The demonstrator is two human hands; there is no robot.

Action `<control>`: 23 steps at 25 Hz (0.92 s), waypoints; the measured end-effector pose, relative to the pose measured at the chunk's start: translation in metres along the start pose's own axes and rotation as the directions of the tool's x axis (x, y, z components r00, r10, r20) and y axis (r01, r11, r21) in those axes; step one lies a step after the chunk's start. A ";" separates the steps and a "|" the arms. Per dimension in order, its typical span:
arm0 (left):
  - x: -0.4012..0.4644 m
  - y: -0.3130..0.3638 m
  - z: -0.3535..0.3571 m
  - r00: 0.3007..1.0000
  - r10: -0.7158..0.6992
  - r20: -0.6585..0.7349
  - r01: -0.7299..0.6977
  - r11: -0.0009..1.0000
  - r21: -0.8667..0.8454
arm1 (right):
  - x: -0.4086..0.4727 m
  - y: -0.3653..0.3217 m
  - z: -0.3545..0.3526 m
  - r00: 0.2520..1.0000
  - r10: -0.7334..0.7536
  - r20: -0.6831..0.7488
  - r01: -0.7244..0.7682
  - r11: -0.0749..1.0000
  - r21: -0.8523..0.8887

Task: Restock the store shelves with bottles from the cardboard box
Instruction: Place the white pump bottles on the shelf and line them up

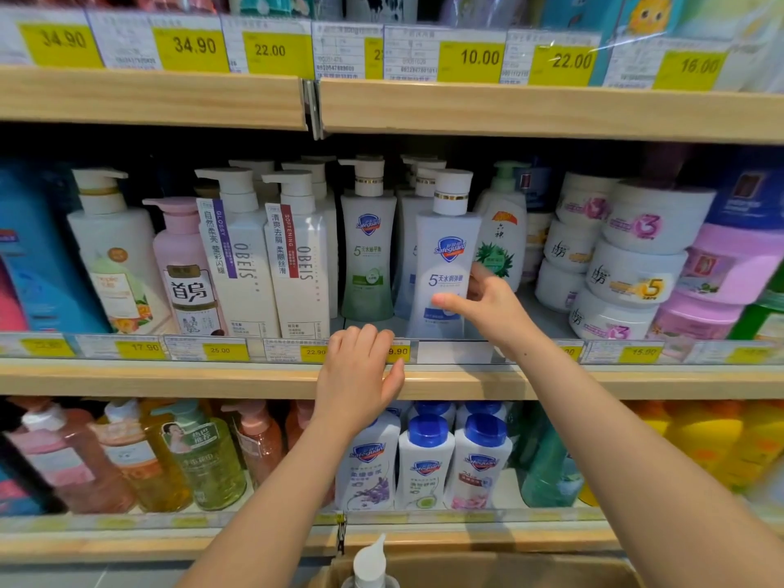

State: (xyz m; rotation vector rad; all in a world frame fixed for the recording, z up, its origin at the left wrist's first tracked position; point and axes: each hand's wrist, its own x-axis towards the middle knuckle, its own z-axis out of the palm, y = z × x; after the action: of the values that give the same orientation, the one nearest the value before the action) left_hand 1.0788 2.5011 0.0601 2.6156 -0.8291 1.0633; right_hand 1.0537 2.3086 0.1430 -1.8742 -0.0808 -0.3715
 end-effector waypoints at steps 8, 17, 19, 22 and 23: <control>-0.002 0.000 -0.001 1.000 0.005 0.010 -0.005 1.000 0.004 | -0.005 0.002 0.003 1.000 0.023 -0.019 -0.024 0.998 -0.053; -0.024 -0.004 -0.011 0.994 0.085 0.068 -0.079 0.993 -0.089 | -0.090 0.016 0.016 0.981 -0.166 -0.100 0.110 0.902 -0.418; -0.056 -0.008 -0.012 0.989 0.091 0.116 -0.080 0.992 -0.099 | -0.109 0.025 0.024 0.982 -0.180 -0.055 0.136 0.881 -0.454; -0.137 -0.013 -0.011 0.967 0.045 0.249 -0.005 0.987 -0.159 | -0.134 0.044 0.039 0.986 -0.166 0.028 0.159 0.866 -0.474; -0.167 -0.014 -0.010 0.953 0.011 0.303 0.051 0.979 -0.195 | -0.142 0.053 0.045 0.986 -0.154 0.063 0.165 0.860 -0.483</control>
State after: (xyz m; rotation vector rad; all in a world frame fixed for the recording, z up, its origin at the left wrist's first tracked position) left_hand 0.9838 2.5876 -0.0480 2.6386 -0.9148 0.5434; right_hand 0.9414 2.3509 0.0402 -2.3825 -0.1716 -0.5217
